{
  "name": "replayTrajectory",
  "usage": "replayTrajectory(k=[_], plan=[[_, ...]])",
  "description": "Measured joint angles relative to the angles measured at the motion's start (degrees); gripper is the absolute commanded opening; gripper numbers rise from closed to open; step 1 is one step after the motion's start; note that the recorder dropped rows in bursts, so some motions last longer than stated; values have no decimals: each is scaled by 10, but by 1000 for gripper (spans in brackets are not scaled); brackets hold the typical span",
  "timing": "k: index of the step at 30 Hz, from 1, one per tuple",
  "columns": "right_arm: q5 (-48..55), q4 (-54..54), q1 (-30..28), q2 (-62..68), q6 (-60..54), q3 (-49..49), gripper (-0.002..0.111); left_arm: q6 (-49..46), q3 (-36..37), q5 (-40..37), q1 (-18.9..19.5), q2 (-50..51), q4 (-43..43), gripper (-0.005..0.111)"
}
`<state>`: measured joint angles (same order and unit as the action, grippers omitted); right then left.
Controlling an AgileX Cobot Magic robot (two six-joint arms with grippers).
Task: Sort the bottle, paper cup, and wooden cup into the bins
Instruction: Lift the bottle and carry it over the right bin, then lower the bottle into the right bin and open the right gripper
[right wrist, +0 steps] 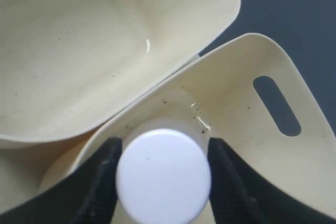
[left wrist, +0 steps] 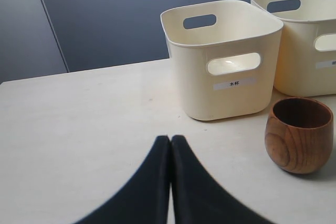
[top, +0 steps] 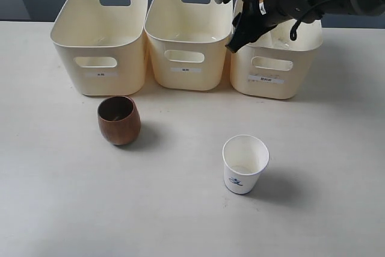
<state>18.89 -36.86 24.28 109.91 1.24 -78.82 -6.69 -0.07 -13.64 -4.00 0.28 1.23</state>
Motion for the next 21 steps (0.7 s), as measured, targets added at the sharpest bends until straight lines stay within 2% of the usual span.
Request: replayTrajectory(k=[21], plan=[[18,15,0,17,-5,-2,-1,0,0,0,0,0,0,0]])
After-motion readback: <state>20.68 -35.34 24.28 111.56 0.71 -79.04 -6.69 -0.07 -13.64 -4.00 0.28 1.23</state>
